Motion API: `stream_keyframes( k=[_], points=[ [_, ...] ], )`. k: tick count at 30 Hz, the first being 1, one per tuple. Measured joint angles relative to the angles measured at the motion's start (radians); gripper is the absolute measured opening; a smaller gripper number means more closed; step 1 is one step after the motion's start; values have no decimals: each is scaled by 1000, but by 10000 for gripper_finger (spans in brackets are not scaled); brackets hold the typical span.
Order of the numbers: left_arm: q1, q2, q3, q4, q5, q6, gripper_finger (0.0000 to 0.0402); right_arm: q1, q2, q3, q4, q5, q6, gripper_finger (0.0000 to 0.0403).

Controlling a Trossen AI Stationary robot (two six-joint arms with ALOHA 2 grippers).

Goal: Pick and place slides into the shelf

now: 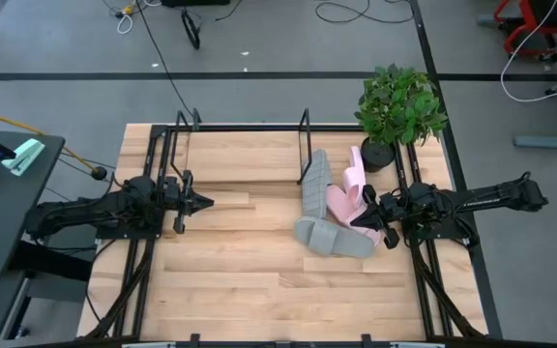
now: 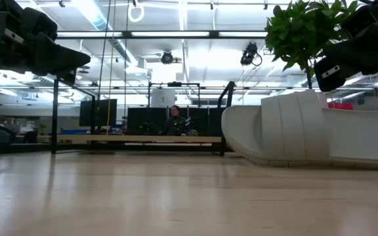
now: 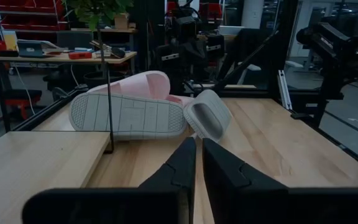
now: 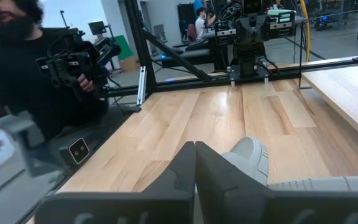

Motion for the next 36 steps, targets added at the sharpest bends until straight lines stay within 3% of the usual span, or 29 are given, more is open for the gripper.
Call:
stream_keyframes(
  k=[36],
  points=[
    [0,0,0,0,0,0,24,0,0,0,0,0,0,12]
  ],
)
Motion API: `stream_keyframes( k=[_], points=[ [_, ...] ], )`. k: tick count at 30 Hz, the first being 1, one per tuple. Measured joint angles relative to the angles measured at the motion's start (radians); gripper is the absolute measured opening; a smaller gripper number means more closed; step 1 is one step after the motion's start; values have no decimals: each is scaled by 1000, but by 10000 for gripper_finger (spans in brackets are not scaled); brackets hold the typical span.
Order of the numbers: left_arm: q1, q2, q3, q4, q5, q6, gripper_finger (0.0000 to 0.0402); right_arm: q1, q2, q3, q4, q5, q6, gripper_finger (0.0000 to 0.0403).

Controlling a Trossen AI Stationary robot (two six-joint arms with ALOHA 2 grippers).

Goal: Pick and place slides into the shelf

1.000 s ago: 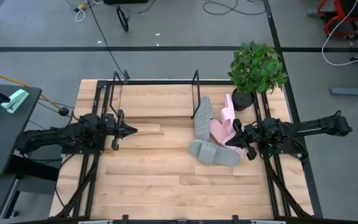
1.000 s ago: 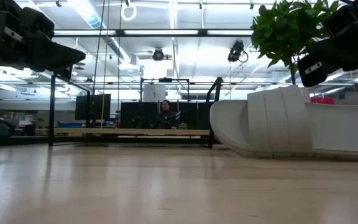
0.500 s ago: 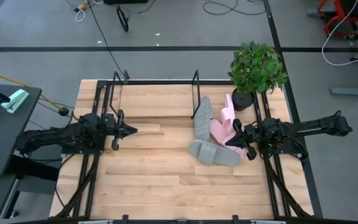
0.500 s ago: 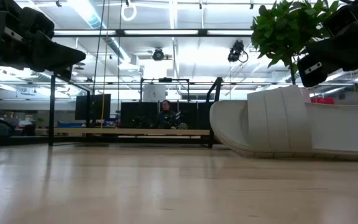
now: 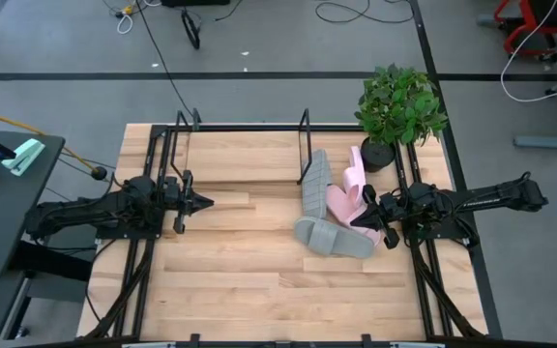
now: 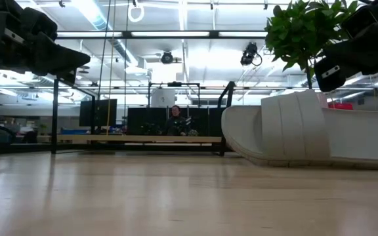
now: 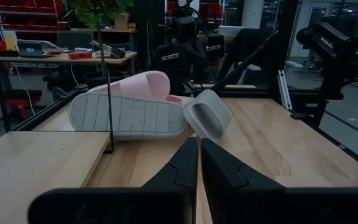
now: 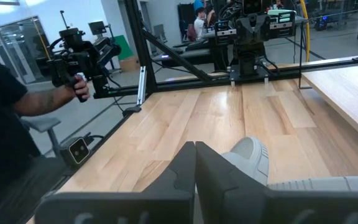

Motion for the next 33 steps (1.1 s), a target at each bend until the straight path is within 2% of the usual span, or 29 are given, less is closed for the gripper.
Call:
stream_keyframes(
  k=[9,17,22,28,30,33],
  points=[
    [0,0,0,0,0,0,36,0,0,0,0,0,0,12],
    [0,0,0,0,0,2,24,0,0,0,3,1,-50,12],
    [0,0,0,1,0,-4,21,0,0,0,120,44,-72,12],
    [0,0,0,43,-46,-58,25,5,19,94,132,43,-117,19],
    [0,0,0,63,-55,-59,22,34,49,157,72,44,-168,20],
    [0,0,0,92,-56,-83,18,97,110,297,-180,83,-235,15]
  ],
)
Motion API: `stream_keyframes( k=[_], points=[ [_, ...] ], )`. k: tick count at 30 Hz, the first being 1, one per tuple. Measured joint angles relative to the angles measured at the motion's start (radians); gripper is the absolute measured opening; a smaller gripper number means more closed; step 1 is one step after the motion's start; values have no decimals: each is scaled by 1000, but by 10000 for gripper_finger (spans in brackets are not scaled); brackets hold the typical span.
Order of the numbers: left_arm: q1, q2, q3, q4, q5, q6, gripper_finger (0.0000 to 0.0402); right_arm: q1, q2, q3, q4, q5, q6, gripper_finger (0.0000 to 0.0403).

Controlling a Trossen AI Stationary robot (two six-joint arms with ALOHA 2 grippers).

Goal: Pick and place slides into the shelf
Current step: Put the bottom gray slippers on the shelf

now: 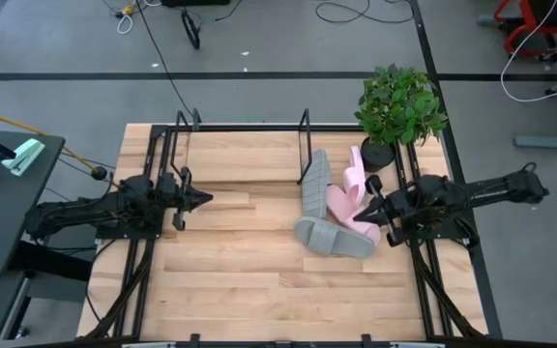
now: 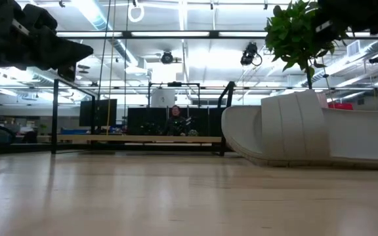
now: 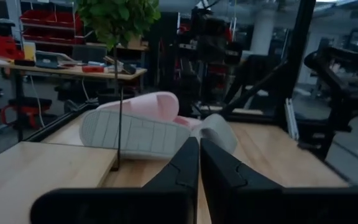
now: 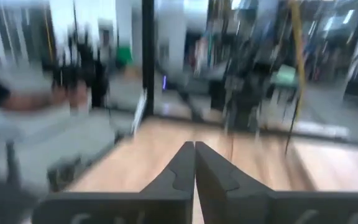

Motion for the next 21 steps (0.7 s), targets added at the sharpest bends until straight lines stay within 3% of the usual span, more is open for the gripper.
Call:
stream_keyframes(
  k=[5,10,15,21],
  points=[
    [0,0,0,5,0,-47,19,129,147,255,-402,166,9,5],
    [0,0,0,5,0,-52,28,244,275,451,-654,251,190,9],
    [0,0,0,5,0,-100,32,322,370,532,-736,274,388,10],
    [0,0,0,5,0,-120,23,342,462,510,-751,276,562,11]
  ],
)
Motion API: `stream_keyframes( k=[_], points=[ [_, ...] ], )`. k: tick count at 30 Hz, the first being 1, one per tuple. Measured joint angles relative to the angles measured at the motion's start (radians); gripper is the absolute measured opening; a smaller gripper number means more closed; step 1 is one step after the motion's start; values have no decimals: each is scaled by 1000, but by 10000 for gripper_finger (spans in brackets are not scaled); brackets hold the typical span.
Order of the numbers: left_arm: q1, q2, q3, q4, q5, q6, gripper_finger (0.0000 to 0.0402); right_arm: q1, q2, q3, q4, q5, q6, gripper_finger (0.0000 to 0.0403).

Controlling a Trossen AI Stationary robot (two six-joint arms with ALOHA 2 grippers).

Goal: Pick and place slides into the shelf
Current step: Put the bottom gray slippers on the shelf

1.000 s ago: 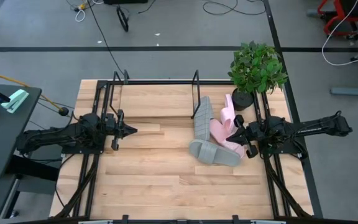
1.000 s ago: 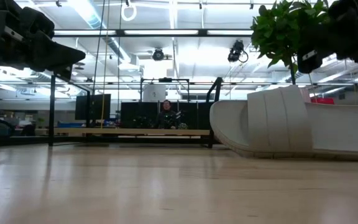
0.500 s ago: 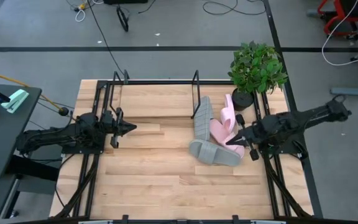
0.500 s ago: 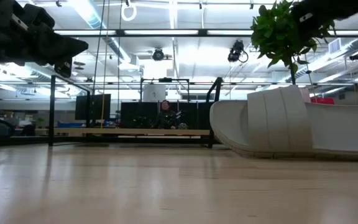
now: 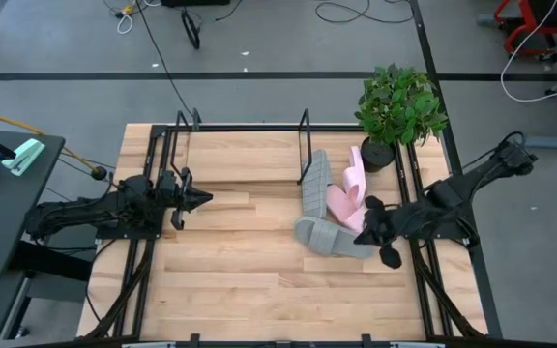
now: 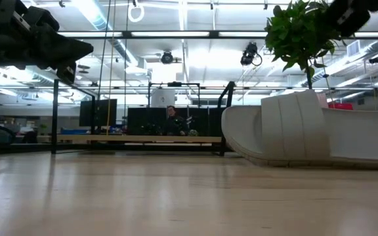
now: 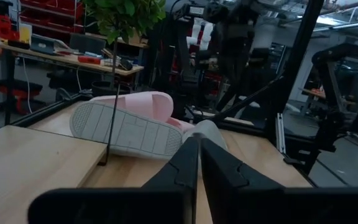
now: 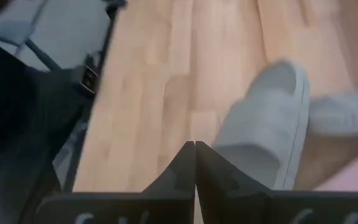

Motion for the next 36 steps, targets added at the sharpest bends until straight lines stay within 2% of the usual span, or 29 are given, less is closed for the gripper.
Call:
stream_keyframes(
  k=[5,12,15,23,29,36],
  points=[
    [0,0,0,0,0,1,24,0,103,-17,1,34,-16,19],
    [0,0,0,0,0,3,35,0,224,2,58,53,-302,14],
    [0,0,0,-1,0,4,36,-10,260,19,55,105,-311,10],
    [0,0,0,-5,0,4,24,-72,299,28,1,114,-397,23],
    [0,0,0,-26,0,23,29,-103,304,28,-52,97,-402,62],
    [0,0,0,-39,0,125,40,-170,304,28,-83,25,-457,154]
  ],
)
